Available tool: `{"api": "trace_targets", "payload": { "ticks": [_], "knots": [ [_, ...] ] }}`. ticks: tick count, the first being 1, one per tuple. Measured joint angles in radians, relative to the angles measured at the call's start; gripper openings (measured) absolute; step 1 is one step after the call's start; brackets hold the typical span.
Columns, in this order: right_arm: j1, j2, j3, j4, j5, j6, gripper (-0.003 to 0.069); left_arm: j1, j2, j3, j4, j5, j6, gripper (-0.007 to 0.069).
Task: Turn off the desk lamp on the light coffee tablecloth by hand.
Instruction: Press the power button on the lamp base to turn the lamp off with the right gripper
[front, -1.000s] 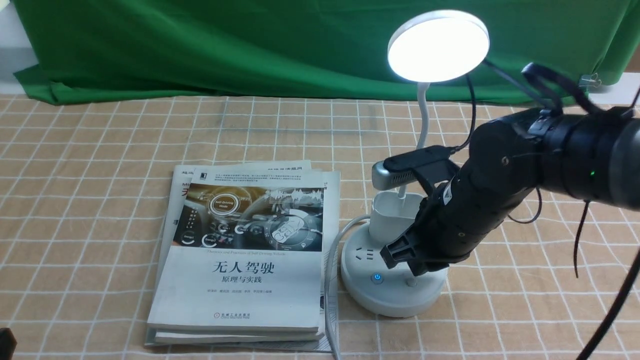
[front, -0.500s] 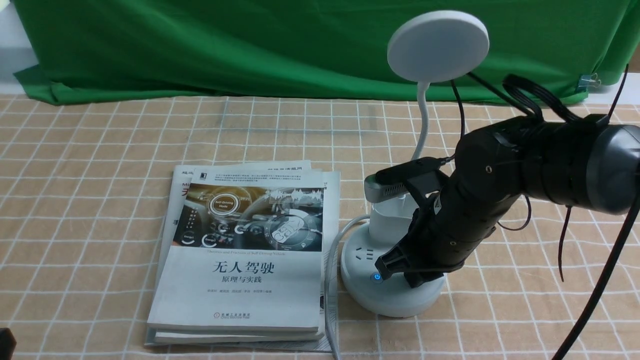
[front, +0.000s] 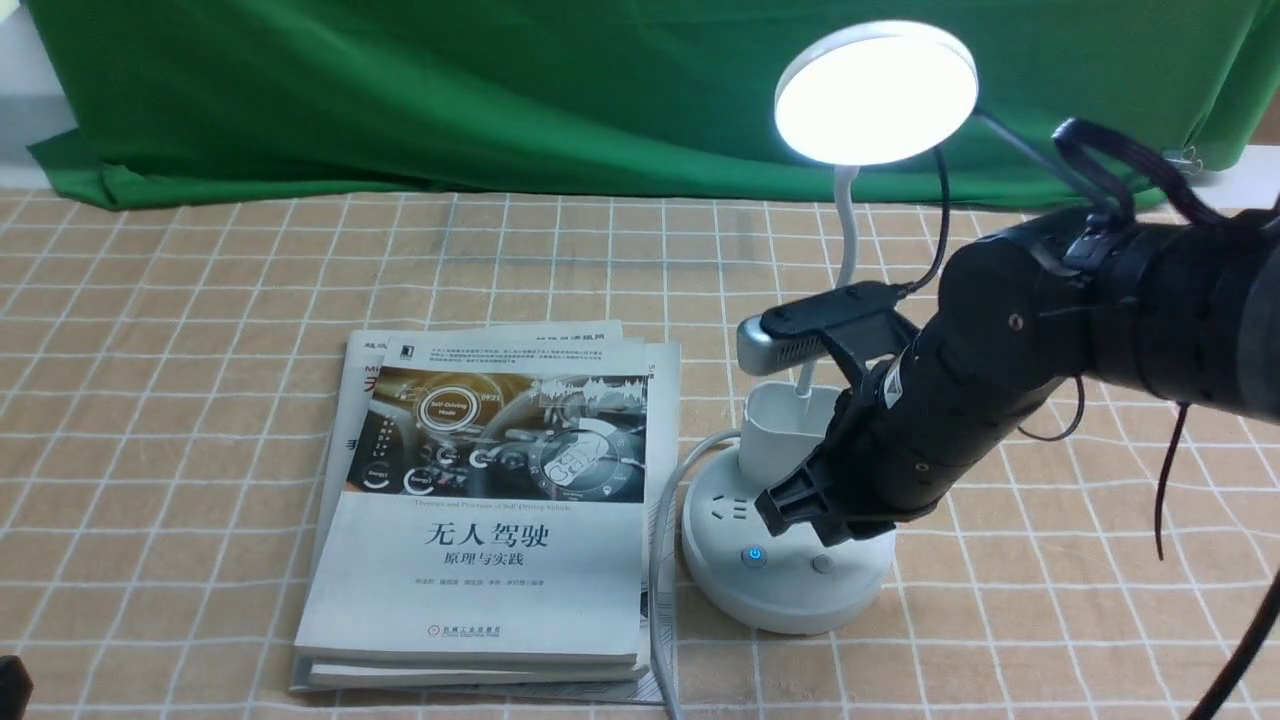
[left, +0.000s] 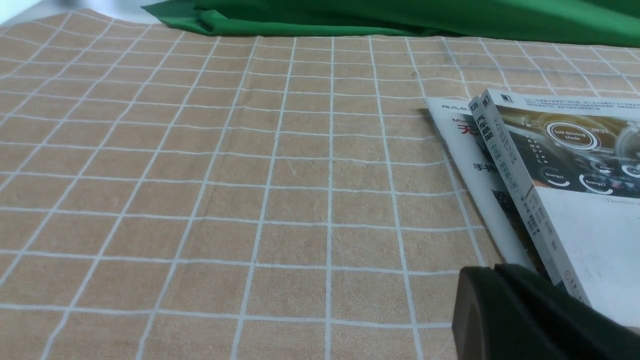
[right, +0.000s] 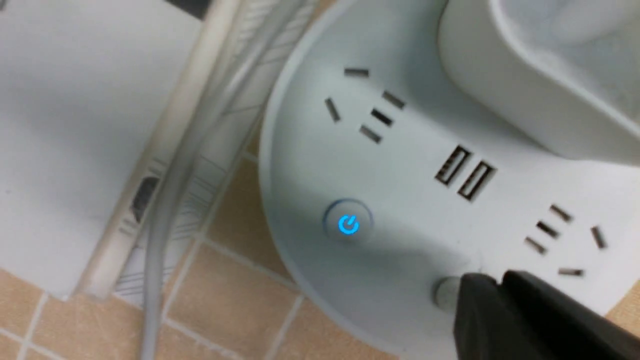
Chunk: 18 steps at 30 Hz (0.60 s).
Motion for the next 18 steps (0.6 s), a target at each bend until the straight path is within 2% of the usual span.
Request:
{"api": "trace_targets", "payload": {
  "ticks": [18],
  "knots": [
    [0.007, 0.071, -0.009, 0.01, 0.0, 0.0, 0.0051, 0.0, 0.0, 0.0, 0.0, 0.0, 0.0, 0.0005]
  ]
}}
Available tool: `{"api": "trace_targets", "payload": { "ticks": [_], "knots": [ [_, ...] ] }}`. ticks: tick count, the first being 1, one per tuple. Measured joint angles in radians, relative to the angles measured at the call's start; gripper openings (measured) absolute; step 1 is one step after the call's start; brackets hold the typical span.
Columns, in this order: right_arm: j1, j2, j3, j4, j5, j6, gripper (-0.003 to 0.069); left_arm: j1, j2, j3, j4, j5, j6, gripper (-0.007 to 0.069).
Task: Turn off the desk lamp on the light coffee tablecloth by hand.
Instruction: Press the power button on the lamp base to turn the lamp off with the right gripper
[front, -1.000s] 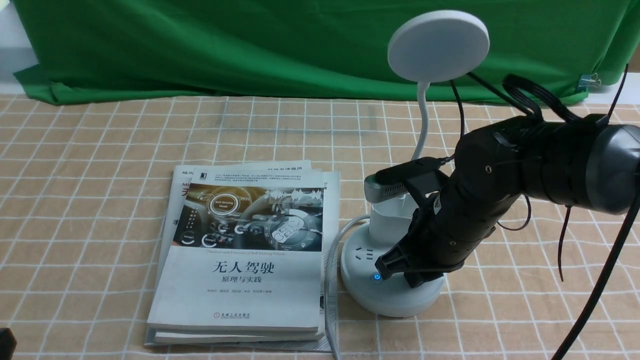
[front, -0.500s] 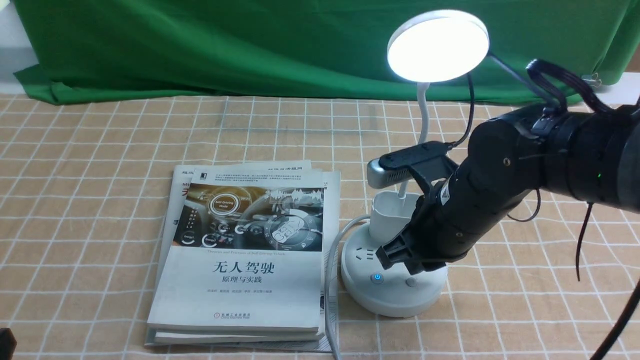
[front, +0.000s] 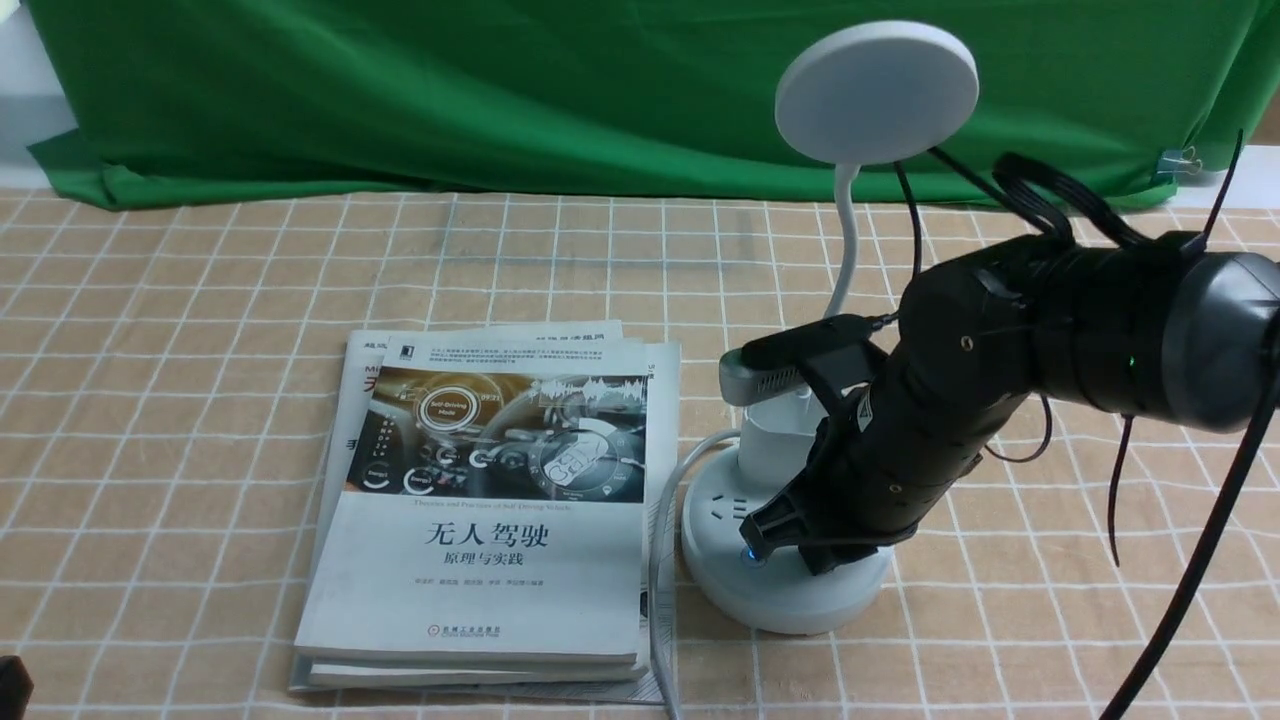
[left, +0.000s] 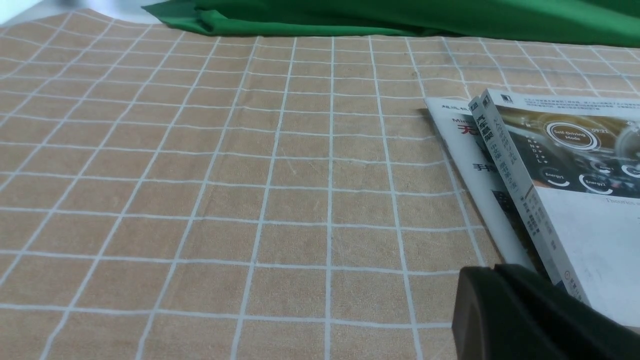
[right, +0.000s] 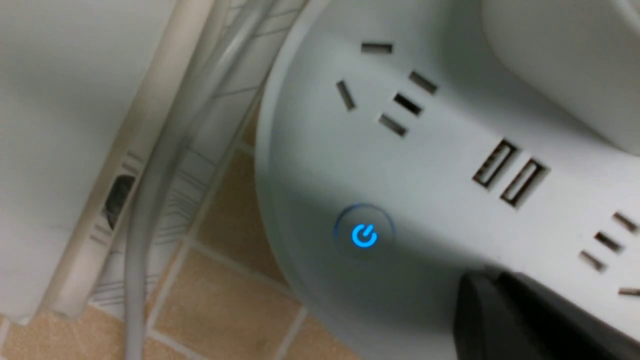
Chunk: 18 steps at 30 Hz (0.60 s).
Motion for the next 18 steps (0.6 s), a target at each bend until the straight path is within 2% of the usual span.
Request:
{"api": "trace_targets", "payload": {
  "ticks": [9, 18],
  "knots": [
    [0.0, -0.089, 0.012, -0.001, 0.0, 0.0, 0.0051, 0.0, 0.0, 0.0, 0.0, 0.0, 0.0, 0.0005],
    [0.0, -0.028, 0.012, -0.001, -0.001, 0.0, 0.0051, 0.0, 0.0, 0.0, 0.0, 0.0, 0.0, 0.0005]
  ]
}}
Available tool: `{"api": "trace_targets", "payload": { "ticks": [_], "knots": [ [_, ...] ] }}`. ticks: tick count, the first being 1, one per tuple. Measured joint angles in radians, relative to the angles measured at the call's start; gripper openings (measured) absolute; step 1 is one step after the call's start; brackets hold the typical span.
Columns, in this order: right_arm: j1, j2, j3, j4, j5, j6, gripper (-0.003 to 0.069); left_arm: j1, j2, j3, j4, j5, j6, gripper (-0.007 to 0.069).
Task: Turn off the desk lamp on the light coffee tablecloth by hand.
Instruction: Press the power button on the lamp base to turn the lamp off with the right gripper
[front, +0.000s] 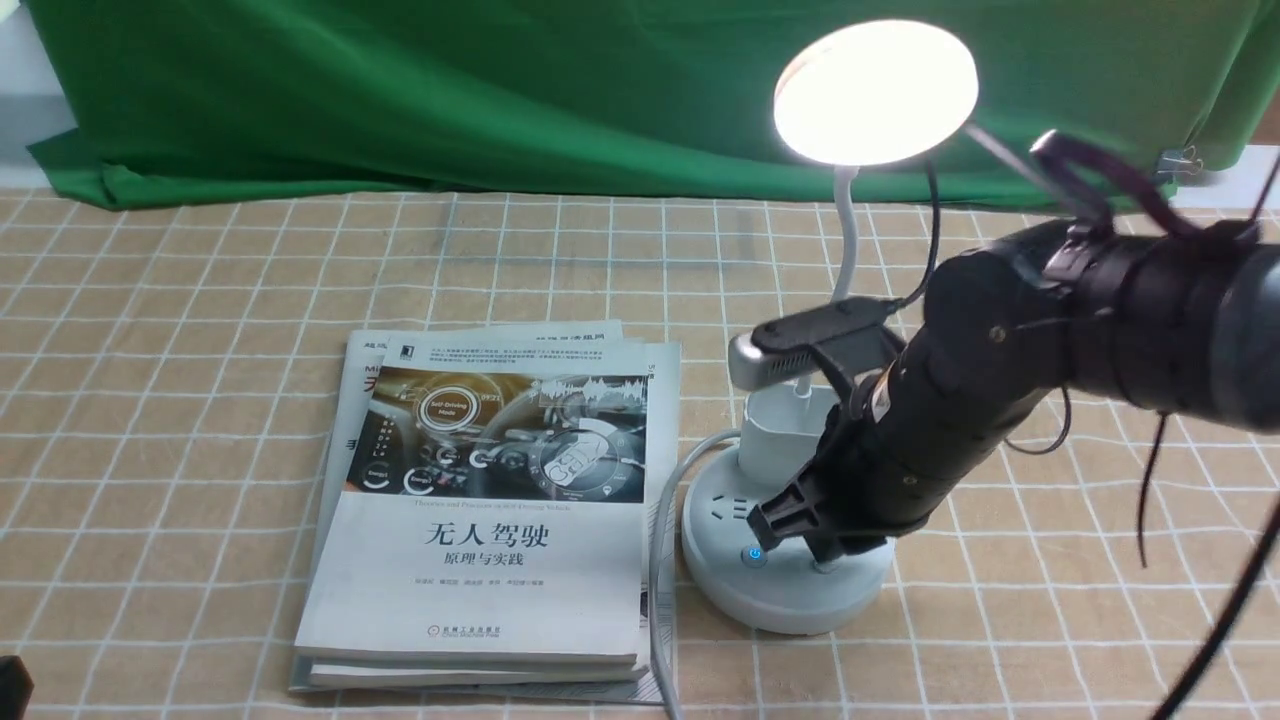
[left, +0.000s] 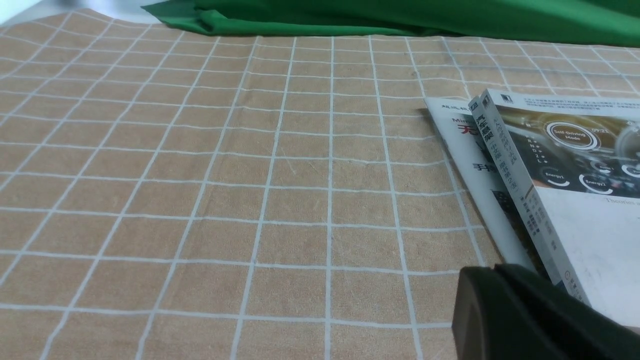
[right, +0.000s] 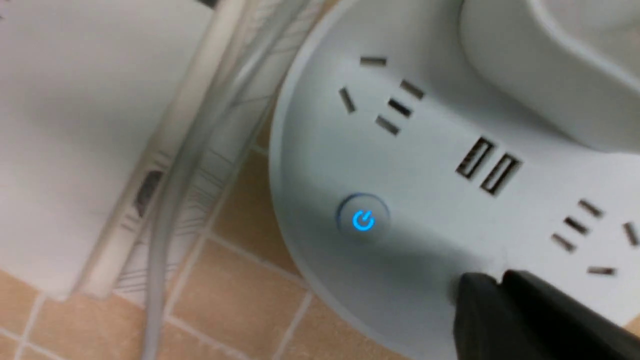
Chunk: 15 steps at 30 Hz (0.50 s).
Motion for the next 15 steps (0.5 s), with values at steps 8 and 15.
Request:
{"api": "trace_targets", "payload": {
  "ticks": [8, 15],
  "knots": [
    [0.0, 0.035, -0.01, -0.007, -0.005, 0.0, 0.0051, 0.0, 0.0, 0.0, 0.0, 0.0, 0.0, 0.0005],
    [0.0, 0.006, -0.003, -0.006, -0.005, 0.0, 0.0051, 0.0, 0.0, 0.0, 0.0, 0.0, 0.0, 0.0005]
  ]
}}
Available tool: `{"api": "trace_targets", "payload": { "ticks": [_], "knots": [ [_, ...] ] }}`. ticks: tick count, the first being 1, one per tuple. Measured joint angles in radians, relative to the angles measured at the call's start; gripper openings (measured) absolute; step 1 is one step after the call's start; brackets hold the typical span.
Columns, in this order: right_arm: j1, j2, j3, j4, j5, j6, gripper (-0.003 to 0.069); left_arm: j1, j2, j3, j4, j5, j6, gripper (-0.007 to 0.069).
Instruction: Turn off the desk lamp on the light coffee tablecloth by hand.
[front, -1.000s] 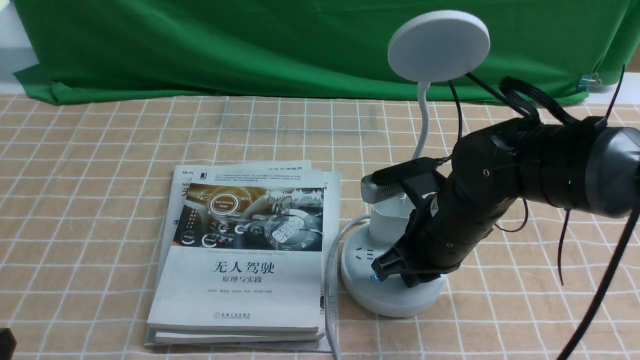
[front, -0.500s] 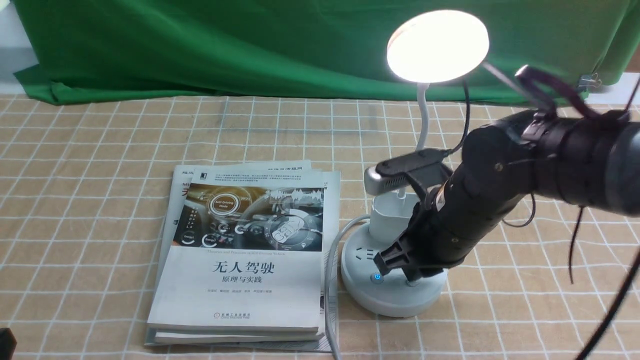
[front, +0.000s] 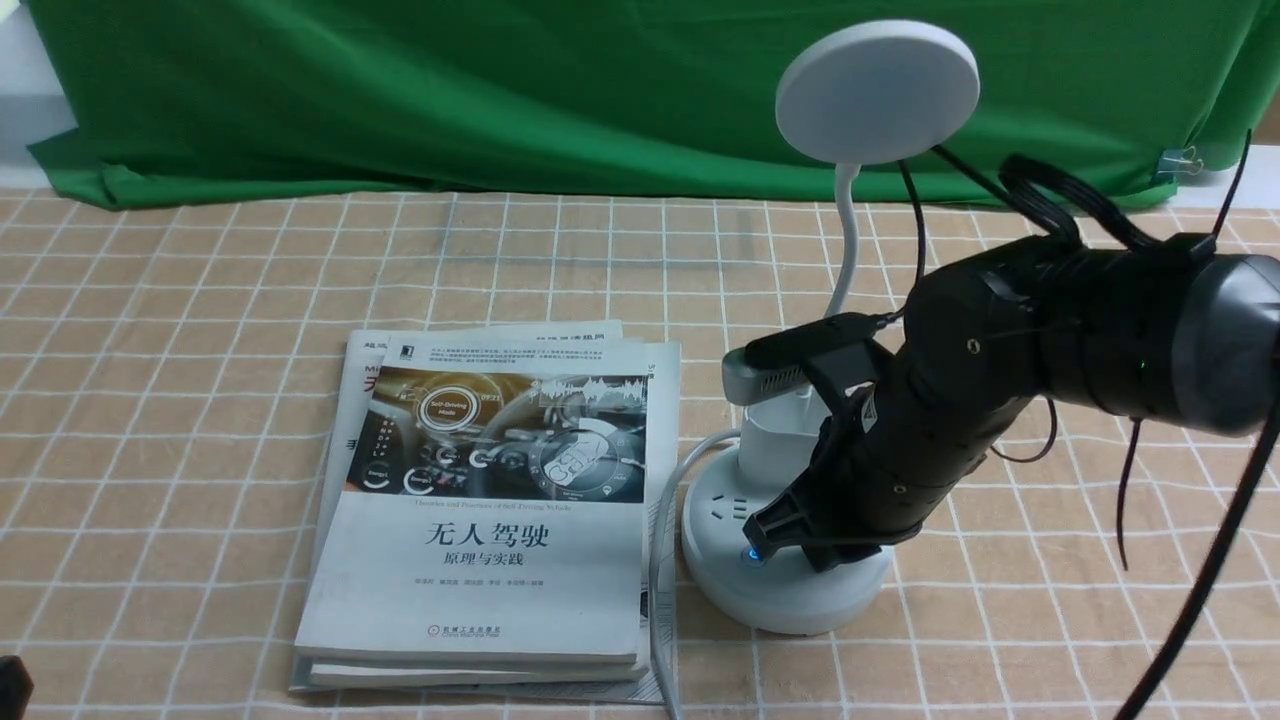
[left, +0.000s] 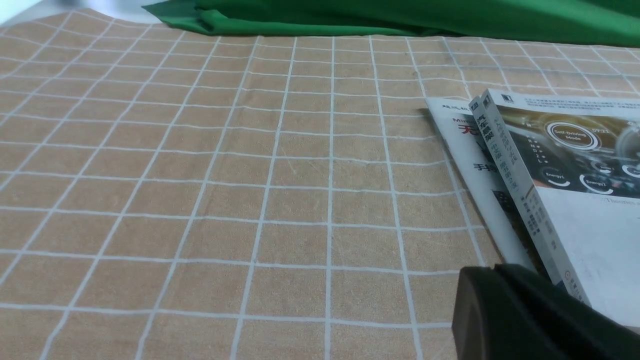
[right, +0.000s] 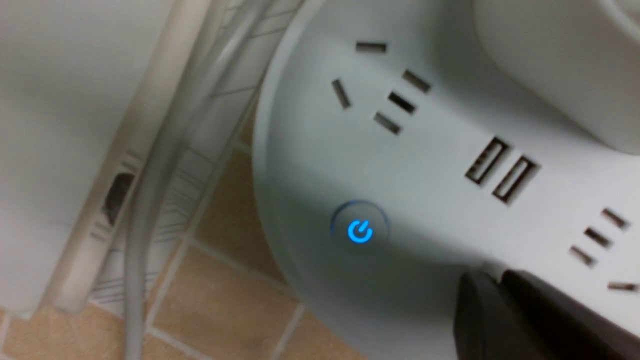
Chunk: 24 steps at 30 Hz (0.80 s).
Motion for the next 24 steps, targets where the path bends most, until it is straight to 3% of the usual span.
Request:
{"api": "trace_targets", "payload": {
  "ticks": [9, 19, 24],
  "knots": [
    [0.0, -0.153, 0.058, 0.001, 0.01, 0.0, 0.0051, 0.0, 0.0, 0.0, 0.0, 0.0, 0.0, 0.0005],
    [0.0, -0.62, 0.368, 0.001, 0.009, 0.005, 0.005, 0.0, 0.0, 0.0, 0.0, 0.0, 0.0, 0.0005],
    [0.0, -0.797, 0.415, 0.002, 0.021, 0.006, 0.0055, 0.0, 0.0, 0.0, 0.0, 0.0, 0.0, 0.0005]
  ]
}}
